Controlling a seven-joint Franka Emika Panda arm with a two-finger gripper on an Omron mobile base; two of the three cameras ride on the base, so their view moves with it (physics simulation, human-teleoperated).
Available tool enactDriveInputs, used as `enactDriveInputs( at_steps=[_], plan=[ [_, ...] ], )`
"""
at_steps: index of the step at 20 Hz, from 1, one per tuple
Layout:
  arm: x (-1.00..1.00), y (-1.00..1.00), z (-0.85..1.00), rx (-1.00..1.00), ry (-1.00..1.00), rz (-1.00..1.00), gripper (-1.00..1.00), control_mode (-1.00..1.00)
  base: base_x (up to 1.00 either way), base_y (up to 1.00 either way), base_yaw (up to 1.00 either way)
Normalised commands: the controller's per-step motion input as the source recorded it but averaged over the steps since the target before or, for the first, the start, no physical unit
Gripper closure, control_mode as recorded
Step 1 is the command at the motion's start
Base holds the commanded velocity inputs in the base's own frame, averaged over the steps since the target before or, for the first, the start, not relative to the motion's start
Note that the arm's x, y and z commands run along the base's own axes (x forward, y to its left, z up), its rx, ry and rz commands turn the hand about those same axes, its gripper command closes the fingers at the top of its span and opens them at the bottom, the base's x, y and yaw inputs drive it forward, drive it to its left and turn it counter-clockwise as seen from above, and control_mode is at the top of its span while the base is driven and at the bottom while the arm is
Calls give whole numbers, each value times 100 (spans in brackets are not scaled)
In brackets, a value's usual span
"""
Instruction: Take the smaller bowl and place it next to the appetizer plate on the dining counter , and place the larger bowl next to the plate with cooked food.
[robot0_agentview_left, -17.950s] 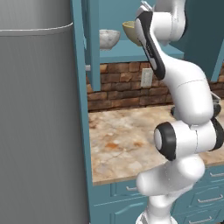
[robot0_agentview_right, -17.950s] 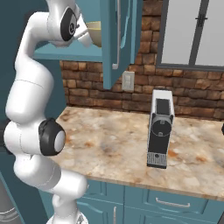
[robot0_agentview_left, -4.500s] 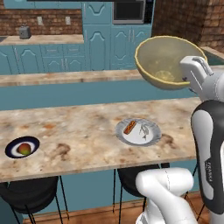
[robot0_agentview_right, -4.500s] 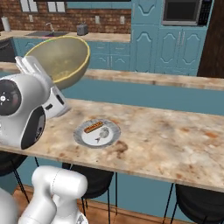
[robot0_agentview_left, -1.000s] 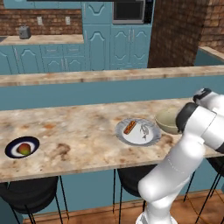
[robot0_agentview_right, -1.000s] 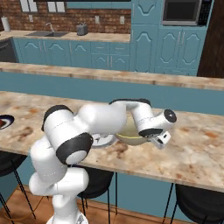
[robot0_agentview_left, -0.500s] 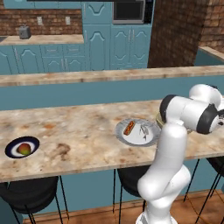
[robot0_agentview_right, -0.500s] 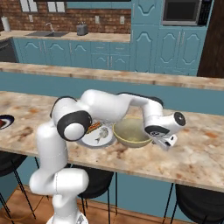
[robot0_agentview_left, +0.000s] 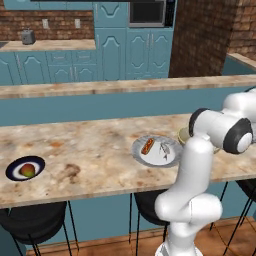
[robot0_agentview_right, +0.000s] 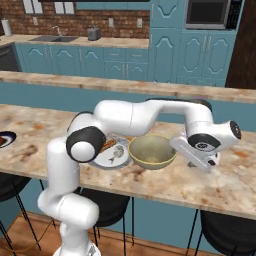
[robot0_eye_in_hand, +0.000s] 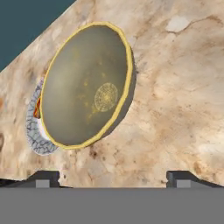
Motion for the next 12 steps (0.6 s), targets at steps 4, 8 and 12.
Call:
enactDriveInputs(
  at_steps=[4, 8, 12],
  plan=[
    [-59, 100, 49, -37, 4, 8, -100, -100, 0, 0, 0],
    [-47, 100, -1, -46, 8, 1, -100, -100, 0, 0, 0],
    [-37, 100, 4, -43, -5, 0, -100, -100, 0, 0, 0]
  ],
)
